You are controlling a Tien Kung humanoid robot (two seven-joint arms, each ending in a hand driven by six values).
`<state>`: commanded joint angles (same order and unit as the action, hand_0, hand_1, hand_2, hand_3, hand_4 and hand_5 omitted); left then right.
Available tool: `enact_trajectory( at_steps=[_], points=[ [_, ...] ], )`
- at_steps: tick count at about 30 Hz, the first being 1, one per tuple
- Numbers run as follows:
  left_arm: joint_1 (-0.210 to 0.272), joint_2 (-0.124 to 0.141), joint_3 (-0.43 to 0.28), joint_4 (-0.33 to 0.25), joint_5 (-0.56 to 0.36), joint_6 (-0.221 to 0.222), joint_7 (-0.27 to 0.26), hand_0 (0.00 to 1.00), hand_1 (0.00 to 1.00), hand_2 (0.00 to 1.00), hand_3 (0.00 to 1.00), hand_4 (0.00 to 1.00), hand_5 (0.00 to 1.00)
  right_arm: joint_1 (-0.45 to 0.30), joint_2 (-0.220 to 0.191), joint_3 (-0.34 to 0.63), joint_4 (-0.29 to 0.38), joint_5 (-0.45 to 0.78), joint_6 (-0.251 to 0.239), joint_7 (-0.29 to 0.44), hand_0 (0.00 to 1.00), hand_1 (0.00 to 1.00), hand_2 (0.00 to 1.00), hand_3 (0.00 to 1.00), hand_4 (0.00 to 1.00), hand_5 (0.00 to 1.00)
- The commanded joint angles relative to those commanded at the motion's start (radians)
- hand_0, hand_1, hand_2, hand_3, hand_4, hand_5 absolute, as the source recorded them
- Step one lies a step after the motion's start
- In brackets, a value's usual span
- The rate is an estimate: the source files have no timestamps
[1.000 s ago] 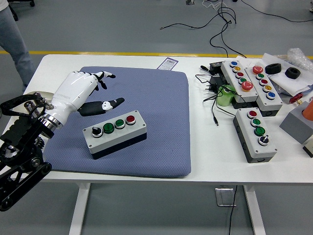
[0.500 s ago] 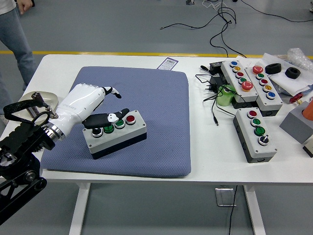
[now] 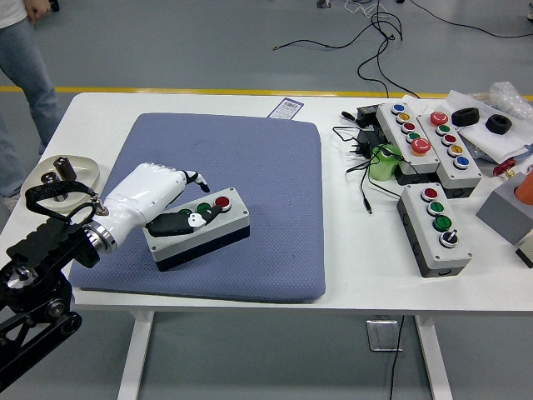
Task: Pick up the button,place it on the desk,press the button,press the button
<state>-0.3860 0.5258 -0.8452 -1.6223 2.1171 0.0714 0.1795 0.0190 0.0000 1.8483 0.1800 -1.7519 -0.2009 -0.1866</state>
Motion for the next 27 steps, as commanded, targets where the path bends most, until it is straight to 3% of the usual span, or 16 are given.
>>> enact_trajectory(
  at_steps=[27],
  points=[
    [-0.013,-0.007,0.036,0.051,-0.013,-0.004,0.004,0.002,0.002,0.002,0.596,0.694,0.998,0.001,0.000,-0.004,0.000,0.001,0.000,0.001,0.540,0.667,0.710,0.632,0.308,0.157]
  ],
)
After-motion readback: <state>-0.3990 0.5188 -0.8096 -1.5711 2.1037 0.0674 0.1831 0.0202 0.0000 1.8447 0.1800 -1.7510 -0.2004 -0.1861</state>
